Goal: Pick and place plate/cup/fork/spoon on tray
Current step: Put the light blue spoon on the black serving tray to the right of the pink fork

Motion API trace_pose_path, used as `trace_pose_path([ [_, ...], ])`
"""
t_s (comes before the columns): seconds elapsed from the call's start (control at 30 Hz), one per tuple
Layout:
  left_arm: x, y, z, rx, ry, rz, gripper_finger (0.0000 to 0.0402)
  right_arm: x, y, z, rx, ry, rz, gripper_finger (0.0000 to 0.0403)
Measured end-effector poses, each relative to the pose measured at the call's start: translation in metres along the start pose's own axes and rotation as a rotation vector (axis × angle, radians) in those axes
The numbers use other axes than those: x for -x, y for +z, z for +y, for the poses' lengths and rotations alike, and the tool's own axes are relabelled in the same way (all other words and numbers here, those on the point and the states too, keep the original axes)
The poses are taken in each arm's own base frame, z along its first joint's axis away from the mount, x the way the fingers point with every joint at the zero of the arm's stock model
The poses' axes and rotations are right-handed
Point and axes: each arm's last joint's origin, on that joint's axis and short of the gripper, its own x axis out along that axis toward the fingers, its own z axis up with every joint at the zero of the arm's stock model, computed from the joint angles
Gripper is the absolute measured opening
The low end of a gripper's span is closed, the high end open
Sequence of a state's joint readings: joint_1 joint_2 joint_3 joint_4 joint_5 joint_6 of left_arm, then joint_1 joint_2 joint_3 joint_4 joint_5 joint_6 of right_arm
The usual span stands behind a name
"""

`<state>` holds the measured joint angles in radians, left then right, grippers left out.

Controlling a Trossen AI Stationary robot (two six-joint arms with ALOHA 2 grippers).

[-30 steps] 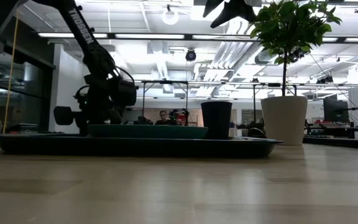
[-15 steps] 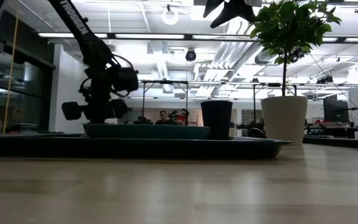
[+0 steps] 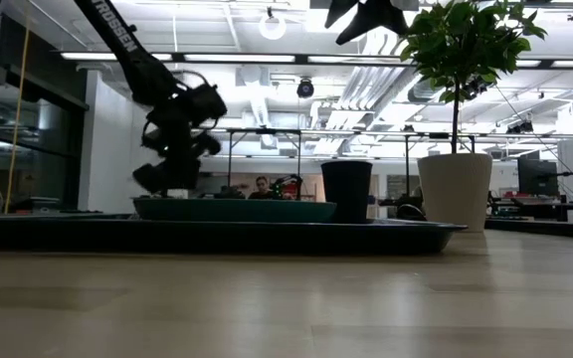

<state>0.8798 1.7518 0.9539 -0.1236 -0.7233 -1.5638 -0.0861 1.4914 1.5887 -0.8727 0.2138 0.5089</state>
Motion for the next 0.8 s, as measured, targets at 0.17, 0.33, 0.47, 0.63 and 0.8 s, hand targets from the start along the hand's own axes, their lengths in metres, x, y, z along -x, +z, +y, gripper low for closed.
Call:
trace_pose_path([
  [0.17, 0.02, 0.002, -0.025, -0.21, -0.209, 0.032, 0.0, -0.001, 0.003, -0.005, 0.05, -0.004, -0.001, 0.0172],
  [0.33, 0.046, 0.029, -0.043, -0.352, -0.353, 0.003, 0.0, -0.002, 0.007, -0.013, 0.082, 0.033, 0.018, 0.0172],
  [0.47, 0.072, 0.061, -0.055, -0.495, -0.516, -0.005, 0.0, 0.004, 0.01, -0.021, 0.121, 0.052, 0.016, 0.0172],
  [0.63, 0.11, 0.092, -0.059, -0.662, -0.762, 0.05, 0.0, 0.017, 0.015, -0.036, 0.157, 0.028, -0.008, 0.0172],
  [0.8, 0.151, 0.113, -0.057, -0.766, -1.133, 0.203, 0.0, 0.029, 0.017, -0.048, 0.162, 0.049, -0.011, 0.0172],
])
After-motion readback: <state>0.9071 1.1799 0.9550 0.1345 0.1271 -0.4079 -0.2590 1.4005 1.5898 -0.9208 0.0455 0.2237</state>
